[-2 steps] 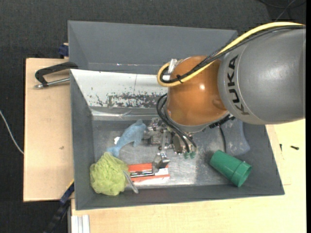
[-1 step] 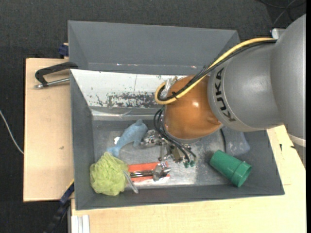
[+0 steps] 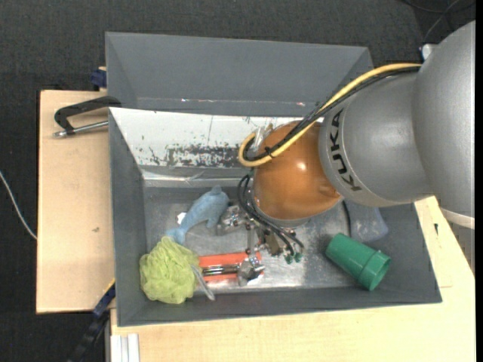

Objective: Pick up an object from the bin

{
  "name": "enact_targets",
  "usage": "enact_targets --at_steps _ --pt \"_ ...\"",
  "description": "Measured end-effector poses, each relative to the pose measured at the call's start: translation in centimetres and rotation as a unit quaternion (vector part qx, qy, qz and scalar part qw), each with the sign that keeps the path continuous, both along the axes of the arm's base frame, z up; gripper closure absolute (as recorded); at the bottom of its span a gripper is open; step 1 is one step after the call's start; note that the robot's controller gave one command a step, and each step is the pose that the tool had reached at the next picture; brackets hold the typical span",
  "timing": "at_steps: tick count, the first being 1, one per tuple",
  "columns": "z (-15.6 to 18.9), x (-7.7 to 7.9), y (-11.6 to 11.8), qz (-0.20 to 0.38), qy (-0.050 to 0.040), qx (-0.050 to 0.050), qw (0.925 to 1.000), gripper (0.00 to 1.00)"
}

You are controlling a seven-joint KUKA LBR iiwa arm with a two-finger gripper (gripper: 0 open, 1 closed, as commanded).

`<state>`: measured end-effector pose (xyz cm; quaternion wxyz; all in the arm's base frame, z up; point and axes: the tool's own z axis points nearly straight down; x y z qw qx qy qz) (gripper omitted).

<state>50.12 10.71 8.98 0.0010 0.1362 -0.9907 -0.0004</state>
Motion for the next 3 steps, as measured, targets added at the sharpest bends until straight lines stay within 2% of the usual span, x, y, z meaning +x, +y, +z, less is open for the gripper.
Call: enact_targets --at_steps 1,2,3 --pt "1.1 0.6 1.8 0.162 -0.0031 0.001 0.9867 1.00" --pt "1.1 0.6 1.8 0.163 -0.0029 0.001 0.9867 1.00" --pt "18.6 1.3 3.2 0.161 -0.0067 0.001 0.9870 1.00"
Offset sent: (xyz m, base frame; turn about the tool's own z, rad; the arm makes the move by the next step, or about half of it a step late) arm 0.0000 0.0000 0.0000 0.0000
